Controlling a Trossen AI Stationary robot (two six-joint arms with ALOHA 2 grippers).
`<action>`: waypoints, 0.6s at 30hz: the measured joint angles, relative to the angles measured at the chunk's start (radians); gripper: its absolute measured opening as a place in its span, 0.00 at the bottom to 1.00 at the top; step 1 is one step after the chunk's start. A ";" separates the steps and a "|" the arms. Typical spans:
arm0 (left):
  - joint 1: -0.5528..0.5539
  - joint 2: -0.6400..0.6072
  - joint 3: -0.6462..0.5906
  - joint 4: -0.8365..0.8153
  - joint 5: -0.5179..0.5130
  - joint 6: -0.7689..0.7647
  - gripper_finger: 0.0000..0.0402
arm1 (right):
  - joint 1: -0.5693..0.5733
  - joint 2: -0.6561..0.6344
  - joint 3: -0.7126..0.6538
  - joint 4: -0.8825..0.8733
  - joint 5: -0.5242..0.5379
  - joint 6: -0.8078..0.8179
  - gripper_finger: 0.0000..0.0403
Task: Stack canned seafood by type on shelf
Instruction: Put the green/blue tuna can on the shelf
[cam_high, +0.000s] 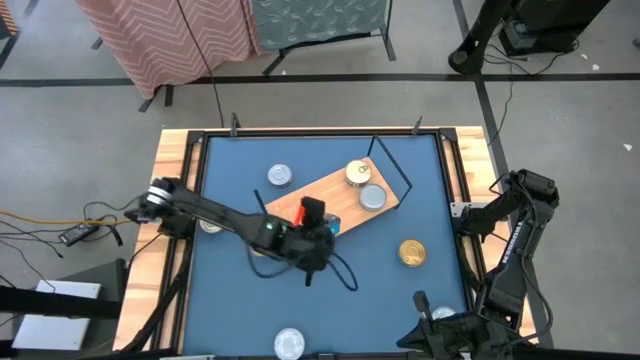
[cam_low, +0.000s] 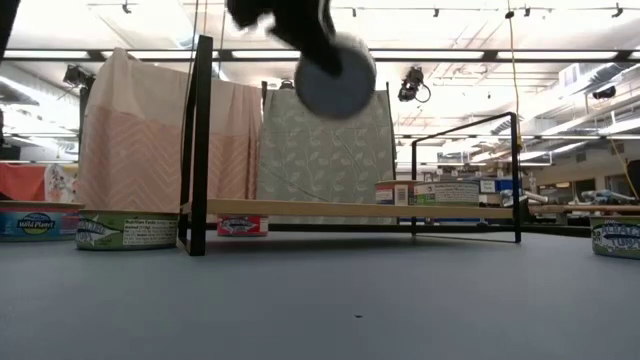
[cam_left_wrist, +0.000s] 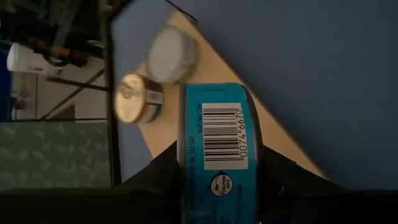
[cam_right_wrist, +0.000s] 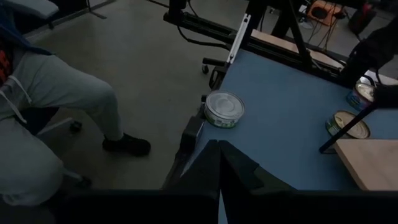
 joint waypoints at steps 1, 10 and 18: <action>0.003 0.024 0.000 0.002 -0.002 0.015 0.36 | 0.000 0.000 0.000 -0.005 0.000 0.005 0.03; 0.037 0.125 -0.001 0.217 -0.035 0.153 0.36 | 0.003 0.000 0.000 -0.020 0.000 0.007 0.03; 0.080 0.142 -0.001 0.315 -0.086 0.186 0.36 | 0.005 0.000 0.000 -0.024 -0.005 0.009 0.03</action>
